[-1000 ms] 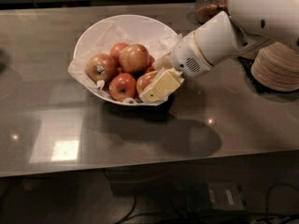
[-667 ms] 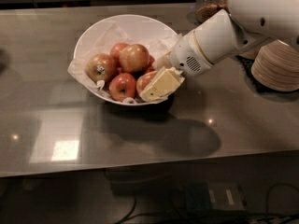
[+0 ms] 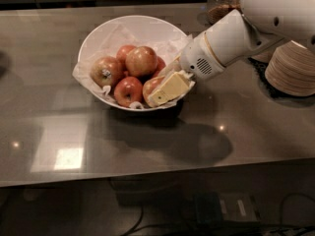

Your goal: Pick apple from white bowl

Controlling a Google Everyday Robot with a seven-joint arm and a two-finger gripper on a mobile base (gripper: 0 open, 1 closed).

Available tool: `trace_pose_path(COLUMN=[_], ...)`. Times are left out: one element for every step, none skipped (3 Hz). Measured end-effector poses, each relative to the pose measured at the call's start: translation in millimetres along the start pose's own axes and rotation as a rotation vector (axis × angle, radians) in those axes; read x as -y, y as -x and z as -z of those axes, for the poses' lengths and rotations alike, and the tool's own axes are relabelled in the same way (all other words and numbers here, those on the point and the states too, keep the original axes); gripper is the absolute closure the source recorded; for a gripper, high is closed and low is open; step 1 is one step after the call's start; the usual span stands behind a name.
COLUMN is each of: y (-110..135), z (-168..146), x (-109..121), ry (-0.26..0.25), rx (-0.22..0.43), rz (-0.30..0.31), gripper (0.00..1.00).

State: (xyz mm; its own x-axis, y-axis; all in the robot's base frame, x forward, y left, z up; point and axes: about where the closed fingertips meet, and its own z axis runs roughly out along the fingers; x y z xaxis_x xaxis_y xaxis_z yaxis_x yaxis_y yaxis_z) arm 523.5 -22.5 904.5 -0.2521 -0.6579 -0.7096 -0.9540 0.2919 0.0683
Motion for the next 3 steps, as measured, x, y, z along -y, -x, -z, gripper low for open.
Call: trace_pose_path(y=[0.2,0.2,6.8], z=[0.2,0.2,8.2], x=[-0.1,-0.1,0.3], ry=[0.000,0.000,0.013], rx=[0.000,0.000,0.037], rz=[0.000,0.000,0.005], gripper=[1.00,1.00,1.00])
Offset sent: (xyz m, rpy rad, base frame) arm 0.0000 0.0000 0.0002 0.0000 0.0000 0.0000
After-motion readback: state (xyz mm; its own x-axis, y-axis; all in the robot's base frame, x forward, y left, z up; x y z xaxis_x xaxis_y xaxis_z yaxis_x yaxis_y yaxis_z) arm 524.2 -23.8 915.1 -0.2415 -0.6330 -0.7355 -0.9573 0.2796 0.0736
